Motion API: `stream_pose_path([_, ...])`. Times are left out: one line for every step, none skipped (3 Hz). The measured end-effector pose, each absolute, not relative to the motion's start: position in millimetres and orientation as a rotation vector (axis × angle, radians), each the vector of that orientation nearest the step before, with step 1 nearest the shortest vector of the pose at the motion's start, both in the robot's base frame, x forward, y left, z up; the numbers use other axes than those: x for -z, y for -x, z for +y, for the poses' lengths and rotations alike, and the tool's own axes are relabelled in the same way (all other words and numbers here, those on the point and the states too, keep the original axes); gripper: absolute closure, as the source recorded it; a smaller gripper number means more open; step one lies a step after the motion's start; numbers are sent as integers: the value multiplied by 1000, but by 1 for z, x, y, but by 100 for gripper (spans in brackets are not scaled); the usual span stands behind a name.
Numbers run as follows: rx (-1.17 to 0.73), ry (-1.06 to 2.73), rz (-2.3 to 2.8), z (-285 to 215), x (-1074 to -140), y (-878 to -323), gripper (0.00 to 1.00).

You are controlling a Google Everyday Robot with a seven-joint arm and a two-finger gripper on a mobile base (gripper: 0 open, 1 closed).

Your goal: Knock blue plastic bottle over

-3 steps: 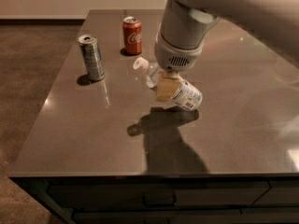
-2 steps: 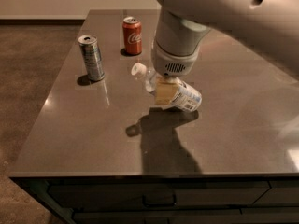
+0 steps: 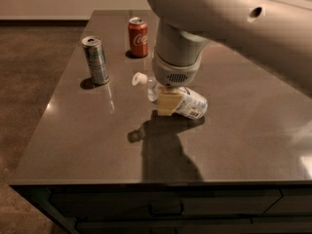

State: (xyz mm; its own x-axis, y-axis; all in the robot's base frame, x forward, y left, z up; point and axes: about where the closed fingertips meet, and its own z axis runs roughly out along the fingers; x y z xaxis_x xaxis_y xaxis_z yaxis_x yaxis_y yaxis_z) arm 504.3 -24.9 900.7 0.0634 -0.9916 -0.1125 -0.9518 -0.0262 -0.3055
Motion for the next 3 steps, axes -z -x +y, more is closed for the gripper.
stream_pose_path([172, 2077, 1944, -20, -894, -501, 0])
stream_pose_path([150, 2109, 1936, -17, -886, -497, 0])
stream_pose_path([150, 2109, 1936, -17, -886, -497, 0])
